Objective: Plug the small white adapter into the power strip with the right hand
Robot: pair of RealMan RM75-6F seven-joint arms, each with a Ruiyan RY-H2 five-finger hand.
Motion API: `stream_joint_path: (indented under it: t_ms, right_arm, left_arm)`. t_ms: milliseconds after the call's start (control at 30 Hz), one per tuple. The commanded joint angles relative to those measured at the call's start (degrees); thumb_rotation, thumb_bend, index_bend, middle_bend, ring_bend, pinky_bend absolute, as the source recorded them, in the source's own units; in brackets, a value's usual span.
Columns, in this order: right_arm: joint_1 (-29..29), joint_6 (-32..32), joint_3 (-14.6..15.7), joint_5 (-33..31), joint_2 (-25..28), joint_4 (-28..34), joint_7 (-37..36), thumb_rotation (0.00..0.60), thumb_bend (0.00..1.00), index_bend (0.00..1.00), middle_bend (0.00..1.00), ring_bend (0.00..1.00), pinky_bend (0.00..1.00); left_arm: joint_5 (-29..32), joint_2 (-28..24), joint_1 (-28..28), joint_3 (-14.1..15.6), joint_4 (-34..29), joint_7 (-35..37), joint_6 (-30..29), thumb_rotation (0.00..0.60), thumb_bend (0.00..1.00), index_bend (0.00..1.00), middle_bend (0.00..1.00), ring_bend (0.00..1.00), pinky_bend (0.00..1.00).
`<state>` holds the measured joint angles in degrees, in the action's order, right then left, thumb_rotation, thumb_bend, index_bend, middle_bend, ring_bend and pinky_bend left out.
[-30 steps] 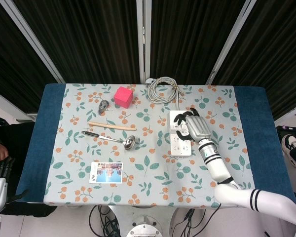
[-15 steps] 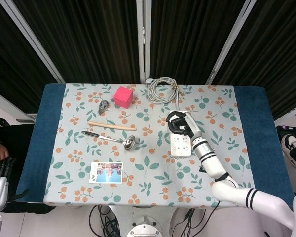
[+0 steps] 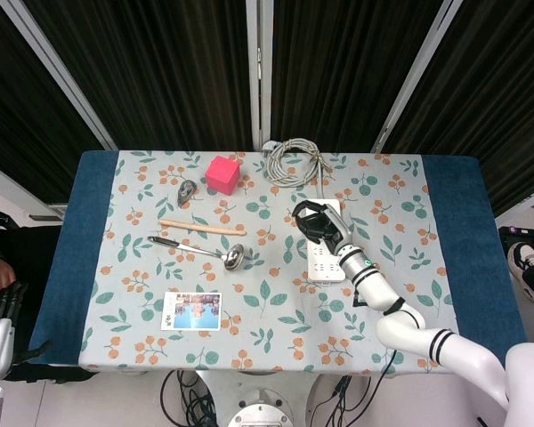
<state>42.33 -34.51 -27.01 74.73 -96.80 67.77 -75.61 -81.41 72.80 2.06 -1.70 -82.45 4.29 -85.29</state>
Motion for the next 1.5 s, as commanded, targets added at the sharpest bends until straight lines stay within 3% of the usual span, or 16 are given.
stream_joint_path:
  t_ms: [33,533,1500]
  right_arm:
    - [0.9,-0.3,1.4,3.4,-0.7,-2.7,-4.5,0.6,0.89,1.0,0.96,0.92,0.97]
    - [3.1,-3.4,5.7,6.3,-1.3,-7.3,-11.6,0.6,0.89,1.0,0.96,0.92,0.97]
    - [4.2,-5.4,9.0,4.3,-1.6,-8.3,-10.8,0.6,0.89,1.0,0.96,0.92,0.97]
  left_arm:
    - [0.0,0.0,0.0,0.0,0.0,-0.1,0.0,0.6,0.0,0.06,0.0,0.0,0.0]
    - [0.1,0.2,-0.1,-0.1,0.7,0.6,0.2,0.6,0.0,0.06,0.0,0.0,0.0]
    - [0.2,0.8,-0.2,0.0,1.9,1.6,0.6,0.6,0.0,0.06,0.0,0.0,0.0]
